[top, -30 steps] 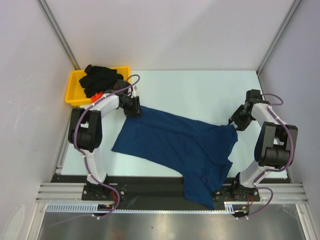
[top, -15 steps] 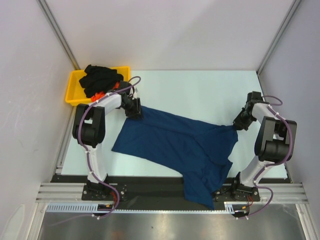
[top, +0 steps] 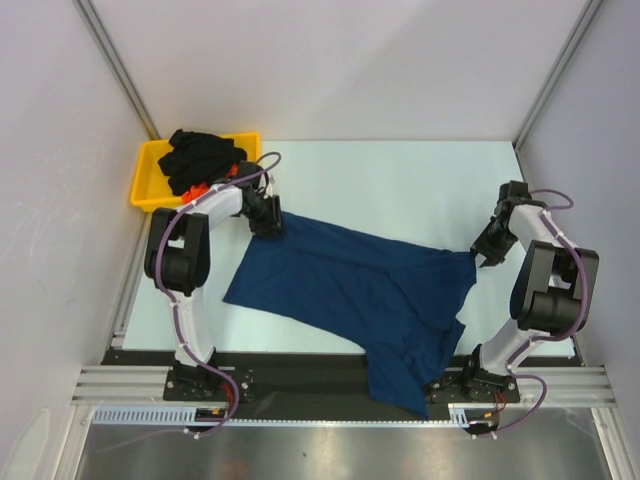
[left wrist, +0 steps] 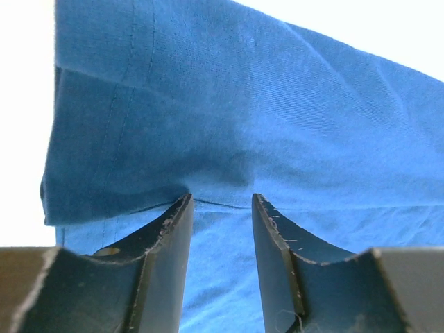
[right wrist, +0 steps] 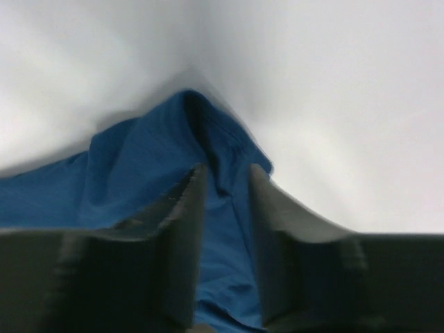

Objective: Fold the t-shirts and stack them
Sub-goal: Fold the tshirt

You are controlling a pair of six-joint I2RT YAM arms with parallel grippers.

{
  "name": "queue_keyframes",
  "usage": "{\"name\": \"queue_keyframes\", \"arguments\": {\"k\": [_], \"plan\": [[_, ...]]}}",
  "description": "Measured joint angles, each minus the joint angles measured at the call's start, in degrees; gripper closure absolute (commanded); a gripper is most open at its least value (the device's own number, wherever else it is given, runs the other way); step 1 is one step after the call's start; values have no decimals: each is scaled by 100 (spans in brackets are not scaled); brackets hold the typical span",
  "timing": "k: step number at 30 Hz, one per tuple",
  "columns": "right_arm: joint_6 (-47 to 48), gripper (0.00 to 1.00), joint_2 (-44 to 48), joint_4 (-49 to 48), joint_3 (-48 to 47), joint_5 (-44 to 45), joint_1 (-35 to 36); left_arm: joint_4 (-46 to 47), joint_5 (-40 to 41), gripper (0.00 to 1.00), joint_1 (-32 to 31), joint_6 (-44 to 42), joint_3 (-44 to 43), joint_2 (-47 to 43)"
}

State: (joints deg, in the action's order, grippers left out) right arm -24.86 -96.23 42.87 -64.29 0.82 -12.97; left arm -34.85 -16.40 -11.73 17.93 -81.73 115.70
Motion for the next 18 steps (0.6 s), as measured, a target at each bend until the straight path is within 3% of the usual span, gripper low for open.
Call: {"name": "queue_keyframes", "arguments": {"k": [5, 9, 13, 18], "plan": [[256, 51, 363, 623, -466, 520, 452, -173, 83, 53, -7, -26, -61, -267], [247, 53, 1093, 927, -459, 619, 1725, -184, 90, 53, -52, -17, -57, -669], [90, 61, 1600, 898, 101, 446, 3226, -125, 39, 53, -214, 0, 48, -1056], [-118, 57, 1526, 1132, 981, 385, 4017, -125, -46, 53, -525, 4, 348, -1305]]}}
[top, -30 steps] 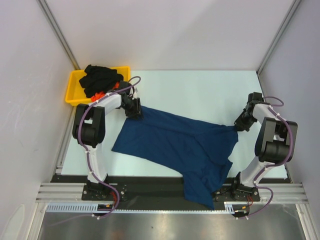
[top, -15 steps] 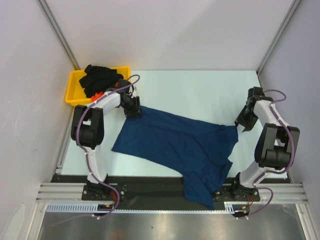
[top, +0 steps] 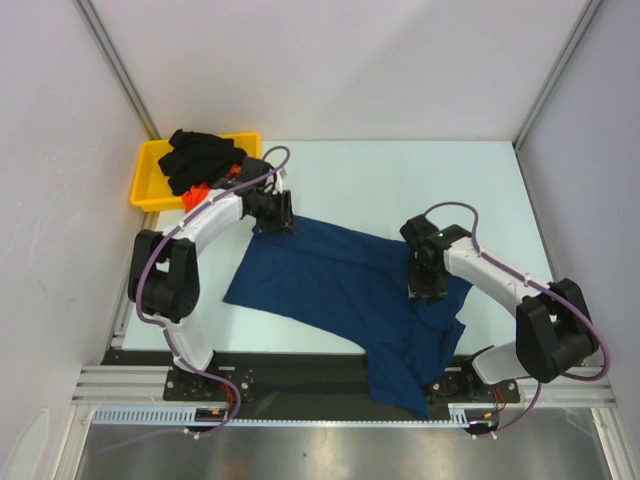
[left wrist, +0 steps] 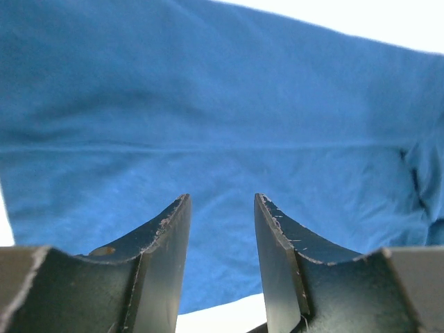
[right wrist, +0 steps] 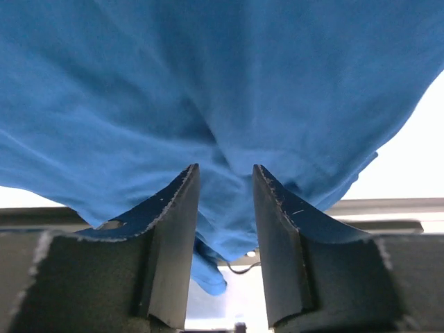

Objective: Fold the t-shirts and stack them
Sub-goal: Fold the tshirt

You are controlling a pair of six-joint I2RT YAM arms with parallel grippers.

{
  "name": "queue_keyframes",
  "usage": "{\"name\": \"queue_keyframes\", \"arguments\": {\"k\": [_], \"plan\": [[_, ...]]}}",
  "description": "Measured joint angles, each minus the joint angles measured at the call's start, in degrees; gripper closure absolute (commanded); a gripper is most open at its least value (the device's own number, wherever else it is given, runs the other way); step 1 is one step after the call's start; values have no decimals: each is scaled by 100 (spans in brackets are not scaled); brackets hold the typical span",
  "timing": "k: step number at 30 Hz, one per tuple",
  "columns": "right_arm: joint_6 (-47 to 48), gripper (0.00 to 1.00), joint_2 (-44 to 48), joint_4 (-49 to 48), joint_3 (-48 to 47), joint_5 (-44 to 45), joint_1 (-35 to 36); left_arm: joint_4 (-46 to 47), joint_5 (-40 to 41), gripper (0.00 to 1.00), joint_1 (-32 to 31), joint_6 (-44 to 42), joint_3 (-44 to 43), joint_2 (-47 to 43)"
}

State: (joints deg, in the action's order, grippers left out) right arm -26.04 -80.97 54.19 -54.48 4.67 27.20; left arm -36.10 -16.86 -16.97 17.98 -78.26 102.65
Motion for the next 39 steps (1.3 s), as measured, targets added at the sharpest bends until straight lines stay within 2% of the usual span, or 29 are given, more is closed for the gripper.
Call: {"name": "queue_keyframes", "arguments": {"k": [6, 16, 19, 21, 25, 28, 29, 32, 39], "plan": [[-116, 60, -374, -55, 111, 24, 435, -90, -13, 53, -199, 0, 247, -39], [-289, 70, -1123, -94, 122, 420, 470, -142, 15, 53, -201, -4, 245, -223], [-313, 69, -1139, -68, 107, 535, 468, -155, 13, 53, -201, -7, 245, -223], [-337, 64, -1139, -46, 76, 590, 466, -155, 13, 53, -201, -9, 243, -223], [-343, 65, -1139, -48, 44, 658, 404, -162, 13, 53, -201, -31, 240, -223], [-310, 73, -1139, -48, 42, 671, 304, -177, 13, 53, -201, -48, 240, -223], [-291, 81, -1139, -50, 42, 675, 256, -179, 13, 53, -201, -50, 240, -223], [-245, 92, -1139, -44, 37, 682, 122, -179, 13, 53, -201, -52, 240, -223], [-44, 98, -1095, 59, -278, 737, -529, -179, 11, 53, -201, -52, 240, -223]]}}
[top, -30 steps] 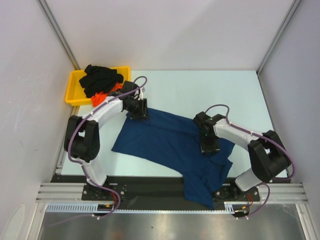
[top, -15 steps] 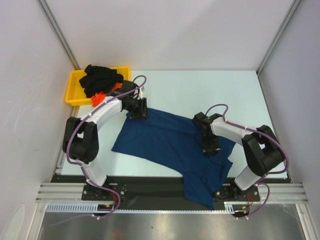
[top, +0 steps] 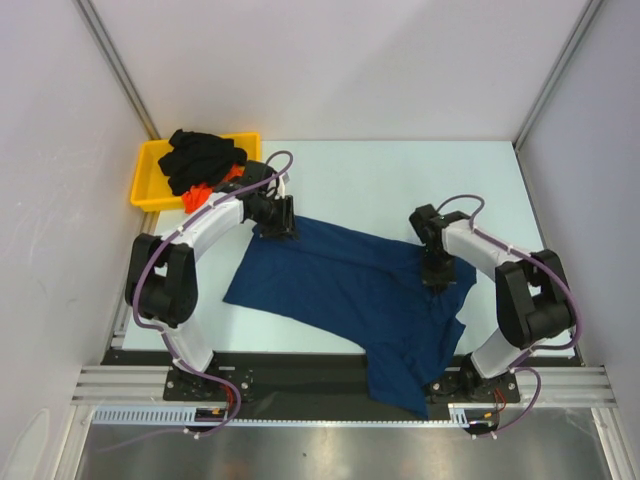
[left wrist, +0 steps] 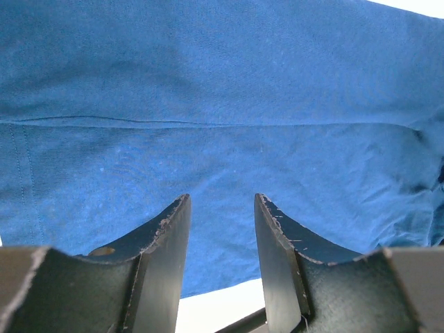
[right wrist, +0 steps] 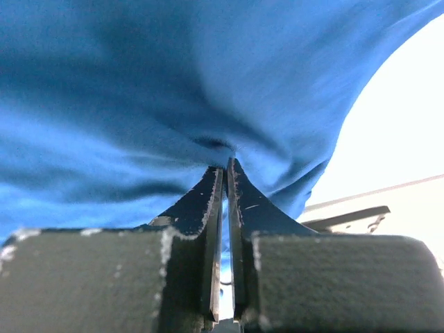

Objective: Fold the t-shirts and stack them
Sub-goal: Fold the tshirt

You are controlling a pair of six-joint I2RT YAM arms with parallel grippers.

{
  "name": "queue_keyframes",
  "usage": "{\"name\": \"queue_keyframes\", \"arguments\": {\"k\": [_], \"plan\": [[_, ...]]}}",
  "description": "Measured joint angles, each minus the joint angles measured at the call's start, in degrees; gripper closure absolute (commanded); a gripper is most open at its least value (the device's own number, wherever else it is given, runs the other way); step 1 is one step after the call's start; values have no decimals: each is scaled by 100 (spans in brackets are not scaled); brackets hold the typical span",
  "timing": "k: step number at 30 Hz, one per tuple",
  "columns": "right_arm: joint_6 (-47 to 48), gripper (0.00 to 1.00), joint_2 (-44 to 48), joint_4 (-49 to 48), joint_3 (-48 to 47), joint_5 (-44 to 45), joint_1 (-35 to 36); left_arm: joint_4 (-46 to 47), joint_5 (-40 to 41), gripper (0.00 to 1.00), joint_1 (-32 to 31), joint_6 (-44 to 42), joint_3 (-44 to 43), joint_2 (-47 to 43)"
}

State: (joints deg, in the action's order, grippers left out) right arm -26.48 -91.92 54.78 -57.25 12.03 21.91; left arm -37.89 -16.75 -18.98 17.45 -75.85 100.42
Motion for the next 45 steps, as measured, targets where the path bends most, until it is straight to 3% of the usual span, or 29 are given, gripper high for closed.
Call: {"name": "queue_keyframes", "arguments": {"k": [4, 6, 7, 8, 13, 17, 24, 29, 45], "plan": [[264, 96, -232, -57, -389, 96, -586, 0, -2, 53, 0, 0, 0, 0], [431, 86, -481, -118, -684, 142, -793, 0, -2, 52, 0, 0, 0, 0], [555, 74, -660, -120, -911, 225, -898, 0, -2, 53, 0, -2, 0, 0], [586, 70, -778, -129, -1060, 289, -951, 0, -2, 53, 0, -2, 0, 0], [1023, 64, -1405, -24, -2138, 791, -1189, 0, 0, 53, 0, -11, 0, 0], [1108, 60, -1373, 136, -2566, 756, -1134, 0, 2, 53, 0, -57, 0, 0], [651, 60, -85, -72, -1412, -411, -627, 0, -2, 53, 44, -90, 0, 0], [210, 52, 282, -407, -479, -1060, -1351, -2, -4, 53, 52, -96, 0, 0], [-310, 54, 313, -1403, 365, -2544, -2494, 0, -11, 53, 92, -96, 0, 0]]}}
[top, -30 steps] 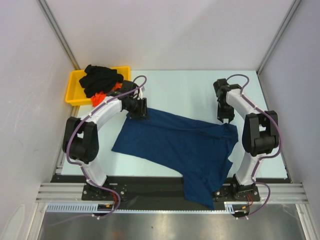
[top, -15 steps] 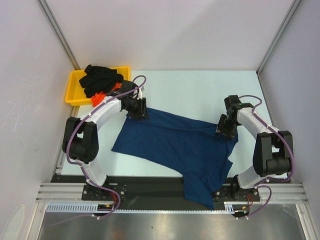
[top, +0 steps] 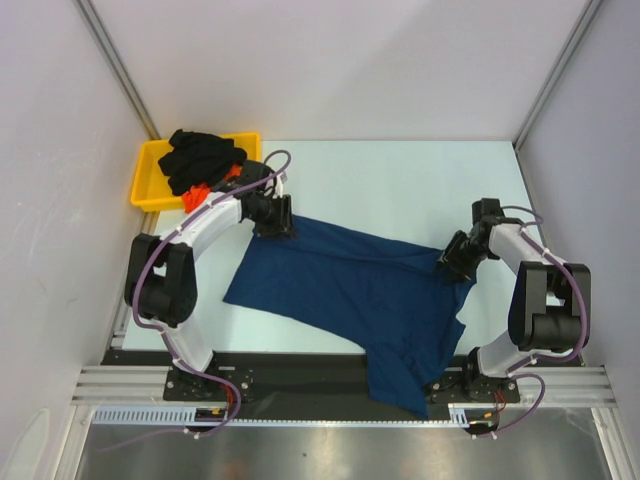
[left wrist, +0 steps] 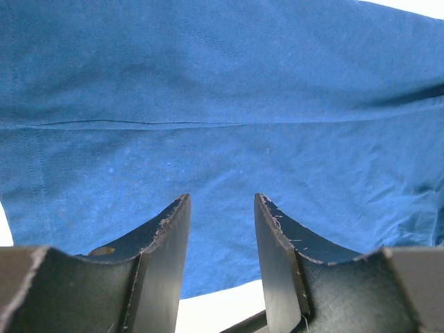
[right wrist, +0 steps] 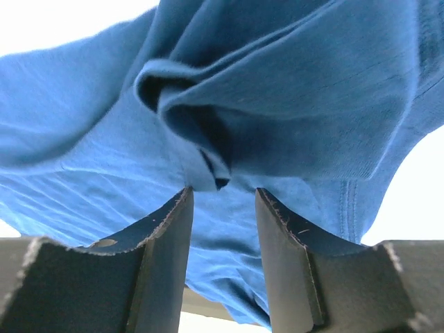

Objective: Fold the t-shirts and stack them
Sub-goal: Fold the tshirt

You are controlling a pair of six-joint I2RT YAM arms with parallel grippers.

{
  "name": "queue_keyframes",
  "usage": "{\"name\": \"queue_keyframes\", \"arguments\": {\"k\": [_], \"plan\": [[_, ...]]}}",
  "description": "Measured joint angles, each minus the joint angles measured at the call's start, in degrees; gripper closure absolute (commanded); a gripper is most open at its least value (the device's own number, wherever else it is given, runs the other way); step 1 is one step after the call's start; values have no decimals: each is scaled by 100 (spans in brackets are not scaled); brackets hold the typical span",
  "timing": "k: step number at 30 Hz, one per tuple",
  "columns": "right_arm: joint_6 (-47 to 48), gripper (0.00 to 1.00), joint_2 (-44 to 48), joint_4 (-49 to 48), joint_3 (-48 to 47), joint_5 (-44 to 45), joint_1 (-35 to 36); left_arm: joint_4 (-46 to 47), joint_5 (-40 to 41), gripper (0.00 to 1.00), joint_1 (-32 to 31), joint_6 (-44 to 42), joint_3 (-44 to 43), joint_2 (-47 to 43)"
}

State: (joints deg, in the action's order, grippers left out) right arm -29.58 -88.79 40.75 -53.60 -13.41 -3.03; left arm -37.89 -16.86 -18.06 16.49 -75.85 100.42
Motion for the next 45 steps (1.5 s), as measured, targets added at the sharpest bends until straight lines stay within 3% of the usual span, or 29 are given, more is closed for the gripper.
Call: {"name": "queue_keyframes", "arguments": {"k": [17, 22, 29, 38, 45], "plan": [[-496, 75, -2, -658, 382, -715, -170, 2, 0, 53, 96, 0, 17, -9], [-509, 100, -2, -664, 483, -726, -173, 2, 0, 52, 107, 0, 22, -15], [-468, 100, 203, -505, 485, -809, -173, 4, 0, 53, 116, 0, 55, -35], [-313, 100, 1370, 531, 632, -1060, -90, 39, 0, 53, 162, 0, 111, -68], [-496, 100, 1633, 1029, 787, -1276, 811, 70, -2, 53, 197, 0, 144, -68]]}}
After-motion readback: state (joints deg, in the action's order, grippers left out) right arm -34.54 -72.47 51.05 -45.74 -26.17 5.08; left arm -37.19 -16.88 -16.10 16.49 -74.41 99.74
